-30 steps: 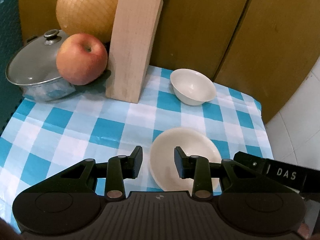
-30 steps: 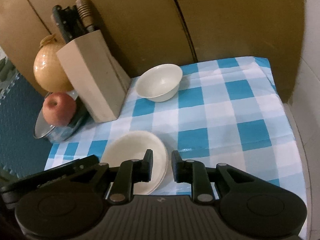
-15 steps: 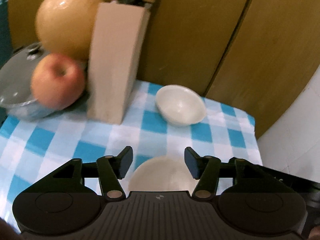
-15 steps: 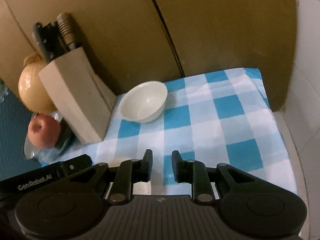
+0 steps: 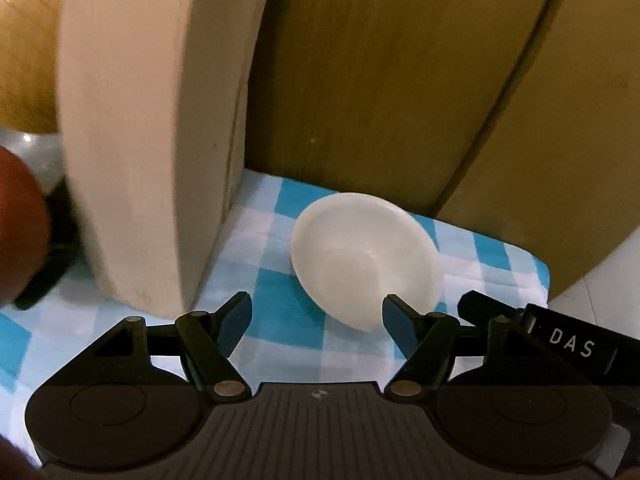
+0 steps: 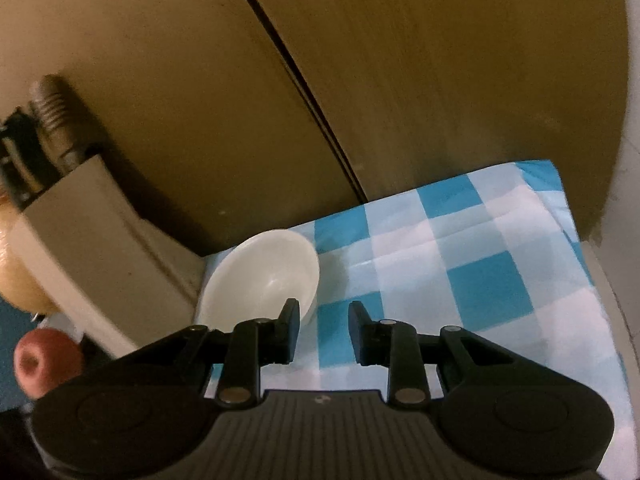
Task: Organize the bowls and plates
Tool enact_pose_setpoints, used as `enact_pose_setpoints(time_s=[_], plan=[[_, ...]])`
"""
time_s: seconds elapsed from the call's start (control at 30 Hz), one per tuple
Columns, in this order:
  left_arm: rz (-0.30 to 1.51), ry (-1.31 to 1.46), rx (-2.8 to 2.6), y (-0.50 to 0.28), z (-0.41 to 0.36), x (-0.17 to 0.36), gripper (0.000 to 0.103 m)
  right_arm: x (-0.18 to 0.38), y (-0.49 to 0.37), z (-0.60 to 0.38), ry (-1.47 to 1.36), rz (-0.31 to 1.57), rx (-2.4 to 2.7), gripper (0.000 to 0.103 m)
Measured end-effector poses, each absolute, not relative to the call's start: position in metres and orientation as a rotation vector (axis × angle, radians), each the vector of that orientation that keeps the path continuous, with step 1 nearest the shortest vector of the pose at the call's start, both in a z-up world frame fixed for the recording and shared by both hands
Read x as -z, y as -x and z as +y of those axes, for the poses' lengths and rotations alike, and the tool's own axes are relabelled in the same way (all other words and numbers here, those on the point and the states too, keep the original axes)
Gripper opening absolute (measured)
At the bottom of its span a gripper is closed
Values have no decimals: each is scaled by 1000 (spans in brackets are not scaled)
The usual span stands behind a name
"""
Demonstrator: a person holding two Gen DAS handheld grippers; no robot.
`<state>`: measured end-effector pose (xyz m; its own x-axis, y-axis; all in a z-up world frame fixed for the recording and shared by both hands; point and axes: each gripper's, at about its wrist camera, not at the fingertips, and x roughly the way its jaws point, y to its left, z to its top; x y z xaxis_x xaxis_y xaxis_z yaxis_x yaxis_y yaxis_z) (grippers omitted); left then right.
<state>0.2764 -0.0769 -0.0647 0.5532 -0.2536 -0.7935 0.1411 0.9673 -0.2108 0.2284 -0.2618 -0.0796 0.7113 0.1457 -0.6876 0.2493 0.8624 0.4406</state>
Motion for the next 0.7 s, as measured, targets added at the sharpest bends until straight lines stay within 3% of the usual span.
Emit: enact_pose_setpoints(time_s=[0.37,0.43,0.5,0.7], plan=[[1026,111,197,-310,-88,99,49,112,-272,-267,-601,841,22,19],[1029,85,205,-310,-89,99,44,115,-277,-265,-601,852,8,7],[1039,80,228,-309,-91,98,36,115,-278,-259,-579,861,-3,4],[1009,45,239,-294,-90,87,37,101,-265,-248,-528,838,-25,4]])
